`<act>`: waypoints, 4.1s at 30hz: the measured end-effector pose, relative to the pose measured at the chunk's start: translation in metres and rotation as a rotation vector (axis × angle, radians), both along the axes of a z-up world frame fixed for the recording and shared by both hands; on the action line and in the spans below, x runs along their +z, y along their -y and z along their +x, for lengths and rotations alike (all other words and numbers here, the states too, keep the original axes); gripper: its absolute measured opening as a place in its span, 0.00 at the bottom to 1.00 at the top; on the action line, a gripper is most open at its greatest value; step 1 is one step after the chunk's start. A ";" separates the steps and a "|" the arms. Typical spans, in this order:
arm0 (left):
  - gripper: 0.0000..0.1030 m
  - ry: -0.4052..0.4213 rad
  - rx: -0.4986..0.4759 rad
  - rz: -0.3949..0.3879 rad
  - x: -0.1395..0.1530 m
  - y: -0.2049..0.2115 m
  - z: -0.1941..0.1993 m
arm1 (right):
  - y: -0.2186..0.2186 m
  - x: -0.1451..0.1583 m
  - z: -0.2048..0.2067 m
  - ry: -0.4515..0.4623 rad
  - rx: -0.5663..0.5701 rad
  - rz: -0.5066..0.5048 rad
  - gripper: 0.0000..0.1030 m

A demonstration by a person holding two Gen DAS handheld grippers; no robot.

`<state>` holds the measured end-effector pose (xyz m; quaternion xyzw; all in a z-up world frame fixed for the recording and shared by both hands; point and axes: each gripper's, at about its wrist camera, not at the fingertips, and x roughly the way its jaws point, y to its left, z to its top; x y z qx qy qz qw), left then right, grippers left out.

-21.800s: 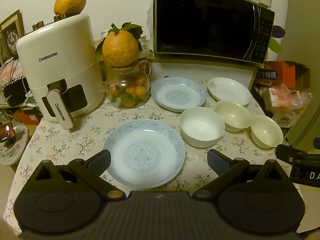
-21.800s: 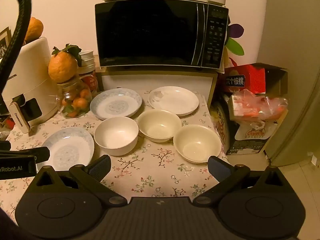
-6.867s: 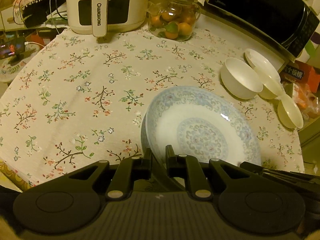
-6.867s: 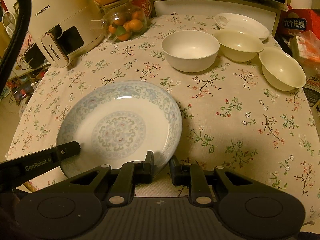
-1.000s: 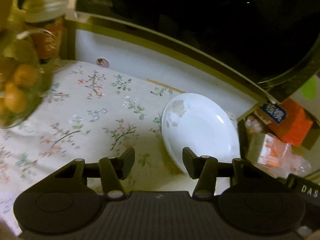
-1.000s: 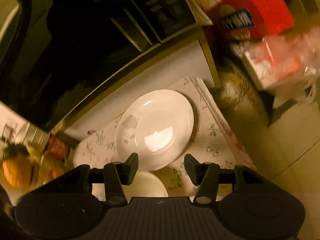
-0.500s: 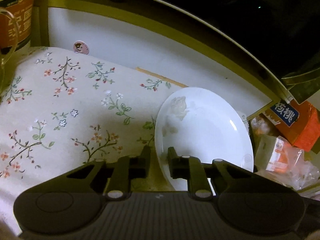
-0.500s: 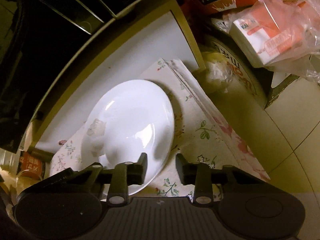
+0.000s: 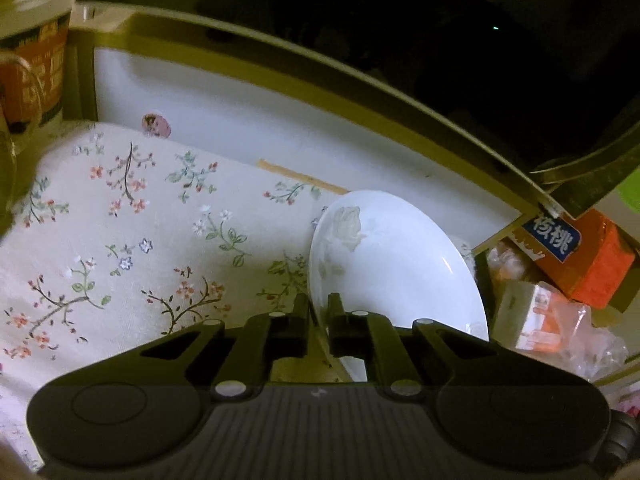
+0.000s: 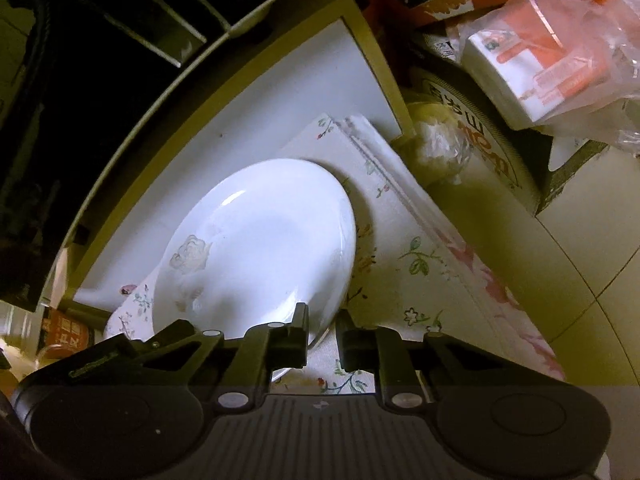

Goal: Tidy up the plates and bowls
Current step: 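Press the held blue plates against the white plate near the microwave with both grippers, then carry the white and blue plate stack back over the tablecloth with both grippers, then lower the plate stack onto the tablecloth and open both grippers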

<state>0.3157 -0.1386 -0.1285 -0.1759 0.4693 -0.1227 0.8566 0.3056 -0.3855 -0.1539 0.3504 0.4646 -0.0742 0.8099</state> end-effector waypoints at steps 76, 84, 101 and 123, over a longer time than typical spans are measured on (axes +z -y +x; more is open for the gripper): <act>0.08 -0.073 0.299 0.033 0.021 -0.234 -0.336 | -0.245 0.066 -0.286 0.006 0.622 -0.198 0.19; 0.09 -0.067 0.292 0.061 0.020 -0.230 -0.336 | -0.247 0.064 -0.284 -0.014 0.619 -0.205 0.19; 0.10 -0.044 0.269 0.198 0.018 -0.218 -0.339 | -0.258 0.061 -0.284 -0.031 0.632 -0.261 0.19; 0.12 0.047 0.236 0.387 0.016 -0.195 -0.347 | -0.268 0.060 -0.287 -0.040 0.597 -0.338 0.19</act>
